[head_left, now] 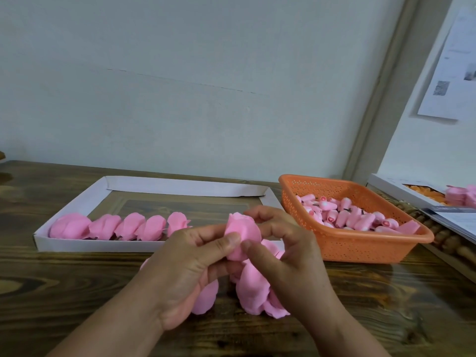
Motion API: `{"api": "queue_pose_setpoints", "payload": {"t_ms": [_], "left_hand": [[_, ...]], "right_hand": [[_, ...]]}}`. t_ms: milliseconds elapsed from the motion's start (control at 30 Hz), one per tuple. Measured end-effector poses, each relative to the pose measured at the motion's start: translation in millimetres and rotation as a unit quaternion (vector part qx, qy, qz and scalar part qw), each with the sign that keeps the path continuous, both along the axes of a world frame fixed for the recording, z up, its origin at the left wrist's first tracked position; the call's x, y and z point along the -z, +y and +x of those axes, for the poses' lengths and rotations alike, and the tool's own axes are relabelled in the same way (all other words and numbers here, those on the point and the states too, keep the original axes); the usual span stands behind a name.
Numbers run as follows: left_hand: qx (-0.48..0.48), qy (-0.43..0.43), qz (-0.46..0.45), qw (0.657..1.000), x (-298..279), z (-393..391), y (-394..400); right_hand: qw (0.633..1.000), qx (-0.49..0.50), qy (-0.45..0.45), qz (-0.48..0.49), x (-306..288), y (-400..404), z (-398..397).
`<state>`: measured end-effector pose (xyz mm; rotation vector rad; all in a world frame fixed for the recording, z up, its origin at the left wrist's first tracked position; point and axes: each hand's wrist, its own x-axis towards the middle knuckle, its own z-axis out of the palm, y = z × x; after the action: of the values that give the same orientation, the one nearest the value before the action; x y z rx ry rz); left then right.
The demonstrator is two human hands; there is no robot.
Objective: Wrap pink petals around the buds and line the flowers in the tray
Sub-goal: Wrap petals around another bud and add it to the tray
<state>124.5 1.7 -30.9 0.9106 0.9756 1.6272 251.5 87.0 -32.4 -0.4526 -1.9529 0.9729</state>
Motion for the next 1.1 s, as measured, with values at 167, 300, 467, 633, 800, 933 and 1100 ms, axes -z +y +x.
{"api": "queue_pose_setpoints", "payload": {"t_ms": [167, 300, 467, 633, 800, 933, 1100], "left_hand": [[-0.009, -0.023, -0.005, 1.0, -3, 0, -1], [0.001, -0.042, -0.004, 0.999, -3, 1, -3], [0.021, -0.031, -0.012, 0.999, -3, 0, -4], [0.031, -0.027, -0.018, 0.999, -2, 1, -3], [0.035, -0.034, -0.012, 0.999, -3, 2, -4], [0.033, -0.029, -0.006, 0.999, -3, 0, -4], [0.029, 0.005, -0.017, 0.999, 1, -2, -1]], "right_hand": [[0.999, 0.024, 0.029, 0.025, 2, -1, 2], [0.997, 0.006, 0.032, 0.071, -1, -4, 6], [0.997, -0.009, 0.04, 0.067, -2, -2, 8], [0.997, -0.009, 0.072, -0.025, -1, -2, 7], [0.993, 0.006, 0.103, -0.063, 0, -4, 4], [0.996, -0.003, 0.085, -0.038, -5, -7, 5], [0.998, 0.047, 0.051, -0.008, -11, -9, 4]]}}
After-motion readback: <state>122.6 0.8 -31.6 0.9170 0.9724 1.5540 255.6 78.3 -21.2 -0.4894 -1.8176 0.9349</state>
